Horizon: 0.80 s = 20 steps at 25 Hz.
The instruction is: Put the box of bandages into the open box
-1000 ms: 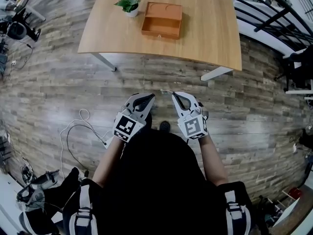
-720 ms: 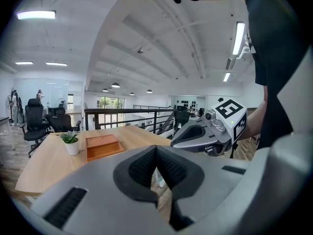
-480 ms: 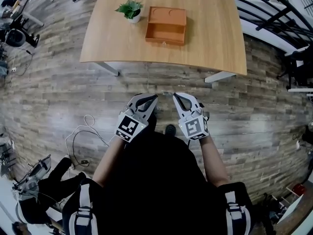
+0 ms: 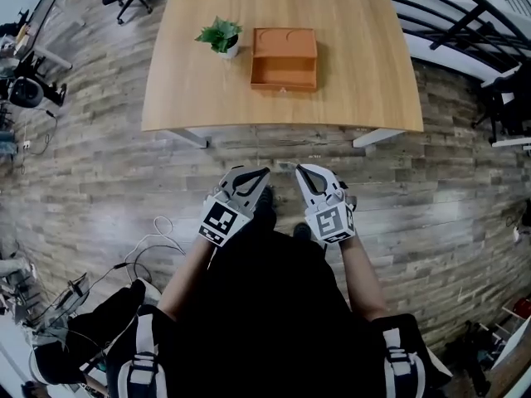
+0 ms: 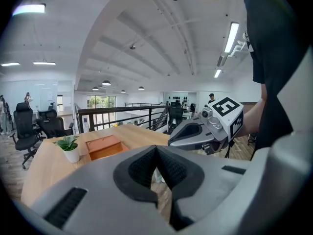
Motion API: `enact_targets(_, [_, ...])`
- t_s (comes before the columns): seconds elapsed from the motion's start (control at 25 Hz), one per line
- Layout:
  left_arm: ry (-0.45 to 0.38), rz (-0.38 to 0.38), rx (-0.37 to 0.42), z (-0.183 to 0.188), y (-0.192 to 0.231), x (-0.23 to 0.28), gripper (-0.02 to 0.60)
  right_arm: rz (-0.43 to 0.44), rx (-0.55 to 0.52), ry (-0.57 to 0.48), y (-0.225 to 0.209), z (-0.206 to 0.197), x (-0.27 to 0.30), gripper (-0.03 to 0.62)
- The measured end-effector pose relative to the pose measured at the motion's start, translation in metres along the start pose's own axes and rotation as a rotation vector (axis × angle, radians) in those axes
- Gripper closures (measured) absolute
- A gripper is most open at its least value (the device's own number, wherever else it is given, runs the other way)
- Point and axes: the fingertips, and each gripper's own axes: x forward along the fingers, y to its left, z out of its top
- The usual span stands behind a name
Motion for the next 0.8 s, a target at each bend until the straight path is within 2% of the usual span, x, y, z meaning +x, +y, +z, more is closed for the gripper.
enact_targets(0.4, [-0.021,-0.055,0.029,0.000,0.032,-0.005,0.561,-0.087,0.025,0.054,-0.010,0.002,0.019,0.569])
enact_targets(0.8, [-0.044,-0.040,0.019,-0.002,0.068,-0.015,0.561,-0.137,0.022,0.067,-0.023,0.015,0.043,0.569])
